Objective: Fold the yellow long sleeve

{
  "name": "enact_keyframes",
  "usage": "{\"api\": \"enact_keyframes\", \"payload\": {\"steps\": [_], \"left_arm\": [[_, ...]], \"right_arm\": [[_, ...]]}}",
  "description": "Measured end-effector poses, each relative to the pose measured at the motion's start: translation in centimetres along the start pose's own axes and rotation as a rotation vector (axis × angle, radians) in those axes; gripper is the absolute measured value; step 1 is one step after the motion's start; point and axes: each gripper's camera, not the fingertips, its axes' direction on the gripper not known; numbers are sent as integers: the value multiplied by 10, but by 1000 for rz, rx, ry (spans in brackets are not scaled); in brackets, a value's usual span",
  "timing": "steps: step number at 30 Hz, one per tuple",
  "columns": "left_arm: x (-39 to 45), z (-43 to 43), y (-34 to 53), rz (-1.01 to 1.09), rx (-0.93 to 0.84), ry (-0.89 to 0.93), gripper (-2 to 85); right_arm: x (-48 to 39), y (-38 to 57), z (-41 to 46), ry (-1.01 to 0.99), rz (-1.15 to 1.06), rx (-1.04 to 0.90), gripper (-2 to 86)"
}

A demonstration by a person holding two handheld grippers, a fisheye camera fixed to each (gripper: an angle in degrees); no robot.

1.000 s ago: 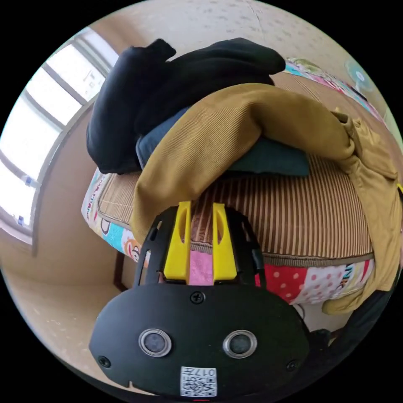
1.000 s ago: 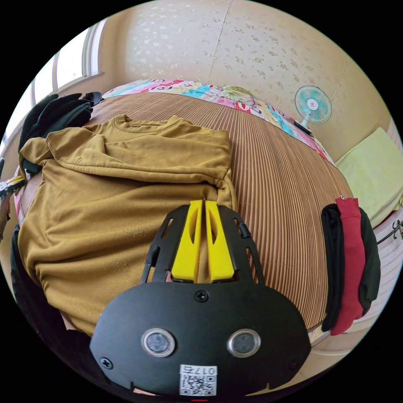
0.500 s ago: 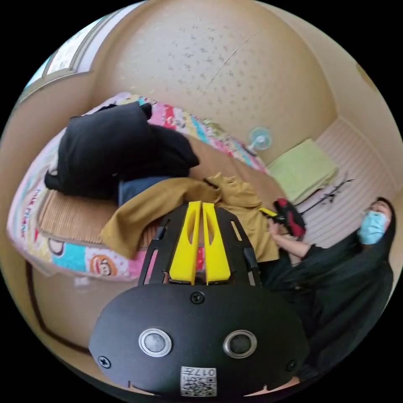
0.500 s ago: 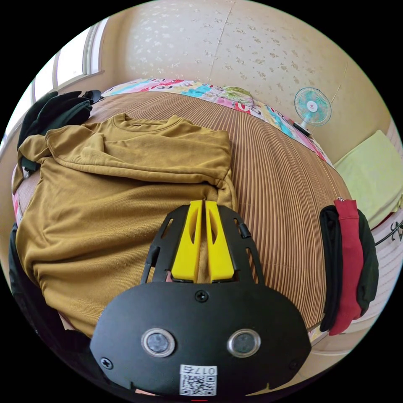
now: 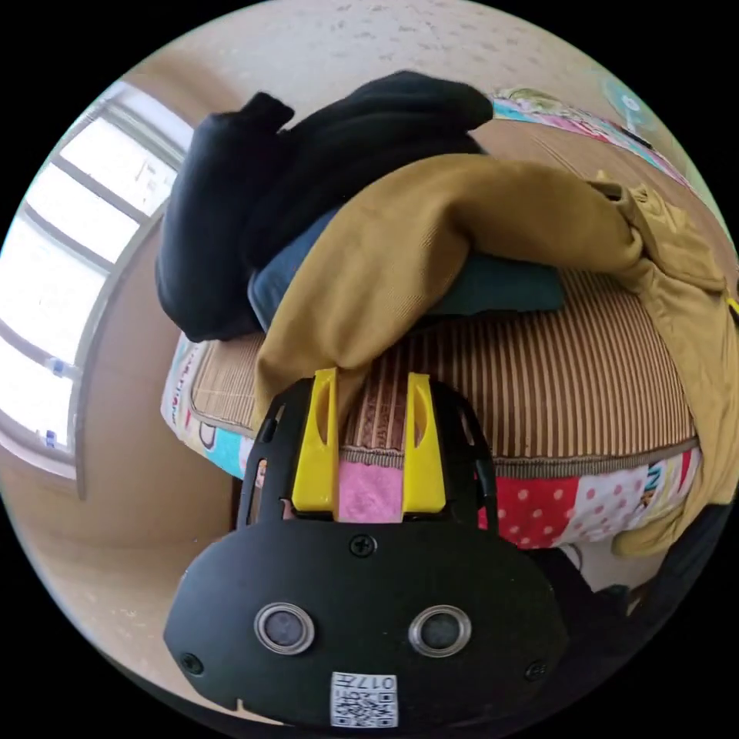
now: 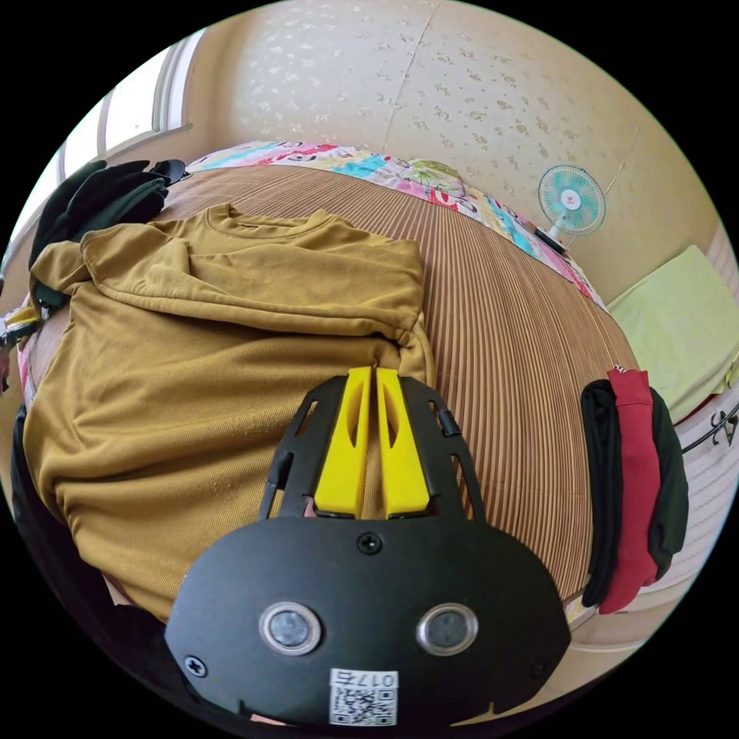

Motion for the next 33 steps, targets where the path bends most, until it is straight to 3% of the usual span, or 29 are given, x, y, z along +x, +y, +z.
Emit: {"api": "enact_keyframes", "payload": {"steps": [3, 5, 8, 10, 12, 16, 18, 22, 27, 29, 31, 33], "left_arm": [[-38, -12, -5, -137, -19, 232, 28], [-76, -48, -1, -122, 72, 573, 13], [-135, -114, 14, -148, 227, 811, 4], [-178, -153, 26, -171, 310, 863, 0], [-221, -180, 40, -235, 332, 824, -3], [-294, -181, 86, -443, 152, 500, -2], [-301, -163, 103, -497, 67, 503, 2], [-254, -139, 109, -384, 91, 714, 47], [-164, -125, 69, -255, 14, 554, 148], [-134, -100, 48, -207, -130, 449, 131], [-130, -96, 38, -161, -162, 479, 62], [-151, -129, 38, -186, -18, 526, 34]], "right_arm": [[0, 1, 1, -1, -1, 2, 16], [1, 3, 2, -1, -1, 3, 16], [0, 4, 4, 2, -2, 4, 16], [0, 4, 4, 4, -4, 2, 16], [0, 5, 5, 7, -5, 1, 16], [-3, 6, 6, 17, -9, -1, 16], [-4, 7, 7, 25, -13, -3, 16], [-12, 9, 10, 58, -28, -8, 18], [-23, 11, 13, 113, -55, -10, 15], [-26, 13, 15, 127, -61, -9, 15], [-26, 14, 16, 125, -60, -9, 15], [-25, 15, 18, 119, -56, -9, 15]]}}
